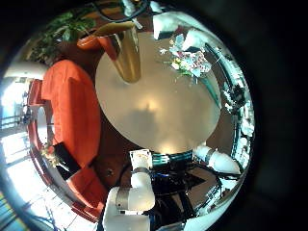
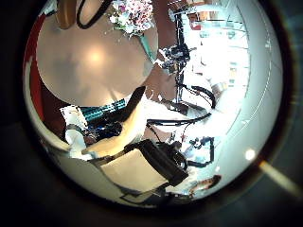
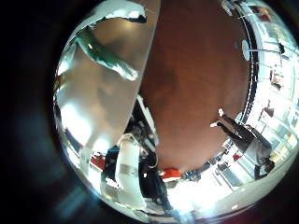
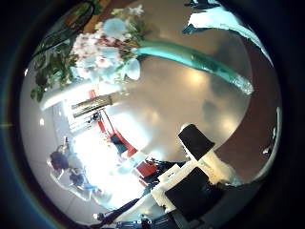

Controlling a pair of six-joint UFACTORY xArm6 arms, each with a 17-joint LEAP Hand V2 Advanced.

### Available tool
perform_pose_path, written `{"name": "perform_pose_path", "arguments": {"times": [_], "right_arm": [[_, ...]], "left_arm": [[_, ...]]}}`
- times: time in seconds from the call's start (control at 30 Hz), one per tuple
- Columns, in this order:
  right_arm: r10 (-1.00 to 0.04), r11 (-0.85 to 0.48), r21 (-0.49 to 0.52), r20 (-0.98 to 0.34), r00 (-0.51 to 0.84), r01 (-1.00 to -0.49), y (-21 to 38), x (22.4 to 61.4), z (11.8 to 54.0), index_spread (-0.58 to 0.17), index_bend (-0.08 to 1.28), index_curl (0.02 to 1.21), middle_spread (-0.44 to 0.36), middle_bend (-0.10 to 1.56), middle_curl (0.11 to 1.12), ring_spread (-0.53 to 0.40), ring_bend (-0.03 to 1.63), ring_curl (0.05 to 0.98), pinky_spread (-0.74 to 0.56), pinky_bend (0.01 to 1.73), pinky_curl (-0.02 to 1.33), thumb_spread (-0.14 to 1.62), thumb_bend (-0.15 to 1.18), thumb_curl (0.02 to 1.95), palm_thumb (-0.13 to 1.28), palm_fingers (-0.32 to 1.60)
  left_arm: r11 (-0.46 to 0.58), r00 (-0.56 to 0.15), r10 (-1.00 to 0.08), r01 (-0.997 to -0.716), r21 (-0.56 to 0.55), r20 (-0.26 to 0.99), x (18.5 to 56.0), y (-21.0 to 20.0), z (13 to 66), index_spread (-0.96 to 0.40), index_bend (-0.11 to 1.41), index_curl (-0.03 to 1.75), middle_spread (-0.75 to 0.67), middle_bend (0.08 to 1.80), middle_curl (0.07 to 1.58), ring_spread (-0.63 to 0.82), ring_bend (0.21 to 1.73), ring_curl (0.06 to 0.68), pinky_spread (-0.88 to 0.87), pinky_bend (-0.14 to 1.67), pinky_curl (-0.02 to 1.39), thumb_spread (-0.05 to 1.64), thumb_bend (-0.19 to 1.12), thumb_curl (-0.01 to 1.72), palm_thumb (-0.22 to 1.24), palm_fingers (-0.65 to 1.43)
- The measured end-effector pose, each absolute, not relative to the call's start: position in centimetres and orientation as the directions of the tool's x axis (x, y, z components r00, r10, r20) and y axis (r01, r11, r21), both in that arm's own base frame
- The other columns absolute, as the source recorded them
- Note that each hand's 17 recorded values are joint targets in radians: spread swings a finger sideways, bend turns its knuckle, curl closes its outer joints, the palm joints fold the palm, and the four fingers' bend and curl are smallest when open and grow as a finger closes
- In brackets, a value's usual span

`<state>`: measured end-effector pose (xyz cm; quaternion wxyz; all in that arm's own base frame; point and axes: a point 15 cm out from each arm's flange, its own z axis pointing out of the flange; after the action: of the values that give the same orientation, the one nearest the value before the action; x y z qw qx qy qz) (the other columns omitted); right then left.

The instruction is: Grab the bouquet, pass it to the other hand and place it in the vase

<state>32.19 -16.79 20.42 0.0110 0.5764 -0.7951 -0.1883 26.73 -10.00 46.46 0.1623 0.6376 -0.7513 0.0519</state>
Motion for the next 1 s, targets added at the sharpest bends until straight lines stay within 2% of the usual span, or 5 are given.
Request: {"name": "perform_pose_path", "arguments": {"times": [0.33, 0.7, 0.83, 0.93, 1.0], "right_arm": [[-0.925, 0.294, 0.249, -0.17, -0.34, -0.923, -17.7, 34.1, 17.5, -0.264, 0.44, 0.44, 0.003, 0.57, 0.4, 0.051, 0.68, 0.296, 0.31, 0.5, 0.27, 1.07, -0.03, 0.5, 0.67, 0.22], [-0.922, 0.291, 0.292, -0.167, -0.349, -0.911, -16.0, 33.5, 14.7, -0.246, 0.37, 0.43, -0.039, 0.55, 0.41, -0.045, 0.71, 0.305, 0.27, 0.42, 0.24, 1.06, -0.02, 0.48, 0.67, 0.34], [-0.921, 0.295, 0.3, -0.164, -0.354, -0.907, -15.8, 33.7, 14.5, -0.243, 0.35, 0.43, -0.058, 0.55, 0.42, -0.094, 0.74, 0.314, 0.22, 0.4, 0.23, 1.05, -0.02, 0.47, 0.68, 0.4], [-0.923, 0.293, 0.296, -0.162, -0.35, -0.909, -15.8, 33.9, 14.6, -0.258, 0.35, 0.44, -0.1, 0.59, 0.44, -0.163, 0.81, 0.334, 0.13, 0.41, 0.22, 1.04, -0.02, 0.47, 0.7, 0.54], [-0.923, 0.291, 0.295, -0.162, -0.348, -0.91, -15.7, 34.0, 14.7, -0.281, 0.36, 0.44, -0.143, 0.63, 0.46, -0.213, 0.89, 0.358, 0.04, 0.45, 0.21, 1.04, -0.01, 0.48, 0.73, 0.71]], "left_arm": [[0.185, -0.134, -0.943, -0.972, 0.145, 0.303, 27.0, -10.3, 46.0, -0.06, 0.18, 0.4, 0.12, 0.23, 0.42, 0.26, 0.62, 0.149, 0.34, 0.24, 0.35, 1.16, -0.02, 0.3, 0.29, 0.37], [0.184, -0.131, -0.944, -0.971, 0.154, 0.302, 27.6, -10.6, 45.9, -0.06, 0.18, 0.41, 0.12, 0.22, 0.42, 0.27, 0.61, 0.145, 0.35, 0.24, 0.35, 1.17, -0.02, 0.3, 0.29, 0.37], [0.184, -0.131, -0.945, -0.971, 0.155, 0.3, 27.8, -10.5, 45.9, -0.06, 0.18, 0.41, 0.12, 0.22, 0.42, 0.27, 0.61, 0.145, 0.35, 0.24, 0.35, 1.17, -0.02, 0.3, 0.29, 0.37], [0.184, -0.132, -0.945, -0.971, 0.155, 0.3, 27.7, -10.5, 46.1, -0.06, 0.18, 0.4, 0.12, 0.22, 0.42, 0.27, 0.61, 0.145, 0.35, 0.24, 0.36, 1.17, -0.02, 0.3, 0.29, 0.37], [0.184, -0.133, -0.945, -0.971, 0.15, 0.3, 27.8, -10.5, 46.2, -0.06, 0.18, 0.4, 0.12, 0.22, 0.42, 0.28, 0.61, 0.145, 0.35, 0.24, 0.36, 1.17, -0.02, 0.3, 0.29, 0.37]]}}
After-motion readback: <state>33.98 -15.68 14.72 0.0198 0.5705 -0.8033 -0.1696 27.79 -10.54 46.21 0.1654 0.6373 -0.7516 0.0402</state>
